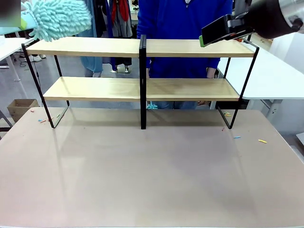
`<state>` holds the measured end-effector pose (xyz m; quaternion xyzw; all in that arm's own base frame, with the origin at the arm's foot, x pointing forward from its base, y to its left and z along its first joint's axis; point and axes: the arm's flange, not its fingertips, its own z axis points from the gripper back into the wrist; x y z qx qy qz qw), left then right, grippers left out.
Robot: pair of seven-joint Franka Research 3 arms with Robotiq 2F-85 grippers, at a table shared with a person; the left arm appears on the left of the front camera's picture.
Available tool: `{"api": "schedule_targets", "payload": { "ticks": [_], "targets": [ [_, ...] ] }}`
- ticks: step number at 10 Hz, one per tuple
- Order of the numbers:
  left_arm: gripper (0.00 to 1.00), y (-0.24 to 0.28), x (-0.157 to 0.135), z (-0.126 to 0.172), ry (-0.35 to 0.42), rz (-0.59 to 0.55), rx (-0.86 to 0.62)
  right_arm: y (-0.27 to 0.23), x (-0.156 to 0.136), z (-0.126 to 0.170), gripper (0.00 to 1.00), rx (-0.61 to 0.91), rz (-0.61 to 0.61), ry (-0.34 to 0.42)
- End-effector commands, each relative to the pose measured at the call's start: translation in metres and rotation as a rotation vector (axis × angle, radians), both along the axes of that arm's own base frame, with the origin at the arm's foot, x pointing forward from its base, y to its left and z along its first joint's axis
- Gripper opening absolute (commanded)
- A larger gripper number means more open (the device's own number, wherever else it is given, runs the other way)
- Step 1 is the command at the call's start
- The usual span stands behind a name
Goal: Clean the shelves.
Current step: Clean another randomly selected level of the Shelf with the Duster.
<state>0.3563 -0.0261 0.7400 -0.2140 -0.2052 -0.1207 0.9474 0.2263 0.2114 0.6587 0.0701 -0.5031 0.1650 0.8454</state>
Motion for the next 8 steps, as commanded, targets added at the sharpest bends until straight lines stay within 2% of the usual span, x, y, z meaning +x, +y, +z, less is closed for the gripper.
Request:
{"api": "schedule_targets", "payload": {
  "ticks": [1,2,3,5,7,8],
  "targets": [
    [0.12,0.044,-0.005,0.023,0.04,-0.156,-0.049,-0.001,0.001,0.001,1.0,0.006,0.006,0.004],
    [0.12,0.07,-0.006,0.038,0.015,-0.202,-0.076,-0.001,0.001,0.001,1.0,0.006,0.006,0.004],
    [0.12,0.107,-0.014,0.057,-0.052,-0.241,-0.116,-0.001,0.001,0.001,1.0,0.006,0.006,0.004],
    [0.12,0.175,-0.051,0.074,-0.187,-0.205,-0.186,-0.001,0.001,0.001,1.0,0.006,0.006,0.004],
    [0.12,0.238,-0.103,0.064,-0.288,-0.146,-0.258,-0.001,0.001,0.001,1.0,0.006,0.006,0.004],
    [0.12,0.261,-0.123,0.054,-0.312,-0.062,-0.308,-0.001,0.001,0.001,1.0,0.006,0.006,0.004]
  ]
}}
